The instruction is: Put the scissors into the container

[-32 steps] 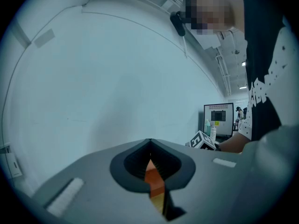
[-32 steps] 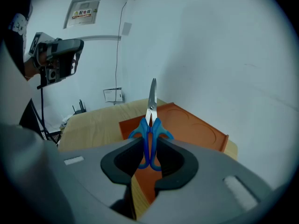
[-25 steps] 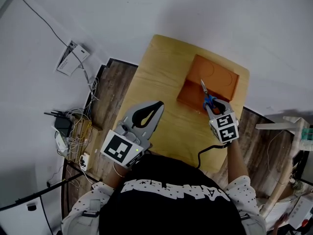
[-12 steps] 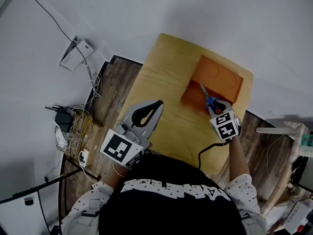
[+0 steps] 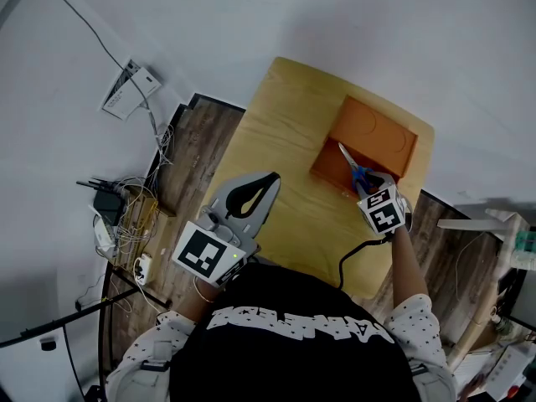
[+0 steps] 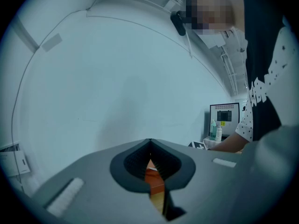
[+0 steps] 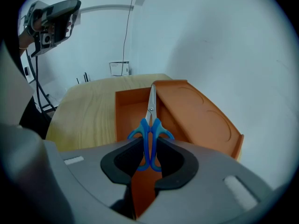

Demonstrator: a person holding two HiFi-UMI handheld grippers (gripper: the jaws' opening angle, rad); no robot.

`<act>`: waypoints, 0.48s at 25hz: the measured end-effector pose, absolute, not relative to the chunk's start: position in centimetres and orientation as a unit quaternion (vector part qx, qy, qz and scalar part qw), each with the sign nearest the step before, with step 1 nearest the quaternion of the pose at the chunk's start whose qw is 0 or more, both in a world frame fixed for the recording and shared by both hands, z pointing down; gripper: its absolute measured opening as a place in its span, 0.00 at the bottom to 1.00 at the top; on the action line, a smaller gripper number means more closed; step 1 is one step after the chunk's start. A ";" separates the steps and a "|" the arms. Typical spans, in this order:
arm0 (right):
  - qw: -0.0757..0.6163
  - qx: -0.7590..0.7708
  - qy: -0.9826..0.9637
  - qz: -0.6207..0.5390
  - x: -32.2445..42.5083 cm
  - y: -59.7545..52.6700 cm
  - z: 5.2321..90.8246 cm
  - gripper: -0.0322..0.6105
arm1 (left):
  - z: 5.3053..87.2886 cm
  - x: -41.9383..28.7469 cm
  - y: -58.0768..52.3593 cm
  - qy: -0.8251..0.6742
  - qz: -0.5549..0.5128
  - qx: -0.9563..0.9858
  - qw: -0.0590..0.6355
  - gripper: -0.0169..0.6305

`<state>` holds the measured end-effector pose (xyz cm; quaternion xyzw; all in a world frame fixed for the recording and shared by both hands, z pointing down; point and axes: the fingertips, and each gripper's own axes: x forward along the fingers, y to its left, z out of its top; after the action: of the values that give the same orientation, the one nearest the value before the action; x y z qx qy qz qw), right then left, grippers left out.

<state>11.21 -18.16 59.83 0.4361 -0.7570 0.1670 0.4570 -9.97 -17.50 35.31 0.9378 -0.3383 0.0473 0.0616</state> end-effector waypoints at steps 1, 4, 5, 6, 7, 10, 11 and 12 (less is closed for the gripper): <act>0.461 0.434 -0.755 0.167 11.3 -18.2 59.9 0.21 | 35.3 -10.0 -17.5 -0.338 0.045 0.938 0.062 0.03; 0.475 0.429 -0.751 0.163 11.4 -18.2 60.2 0.21 | 35.2 -10.1 -17.3 -0.339 0.041 0.938 0.063 0.03; 0.480 0.427 -0.749 0.161 11.4 -18.2 60.3 0.21 | 35.2 -10.2 -17.4 -0.341 0.041 0.937 0.064 0.03; 0.485 0.425 -0.748 0.158 11.5 -18.3 60.4 0.21 | 35.3 -10.3 -17.4 -0.342 0.041 0.936 0.065 0.03; 0.490 0.423 -0.747 0.154 11.5 -18.3 60.6 0.21 | 35.3 -10.4 -17.4 -0.343 0.040 0.936 0.065 0.03; 0.506 0.414 -0.743 0.147 11.7 -18.5 61.0 0.21 | 35.3 -10.5 -17.3 -0.343 0.032 0.937 0.062 0.03; 0.510 0.409 -0.742 0.145 11.7 -18.5 61.2 0.21 | 35.3 -10.6 -17.3 -0.344 0.032 0.936 0.062 0.03; 0.515 0.404 -0.742 0.144 11.6 -18.6 61.4 0.21 | 35.4 -10.8 -17.3 -0.345 0.035 0.936 0.064 0.03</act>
<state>11.63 -18.56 61.37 0.4045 -0.7420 0.1435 0.5151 -10.75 -17.30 35.41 0.9358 -0.3450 0.0348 0.0639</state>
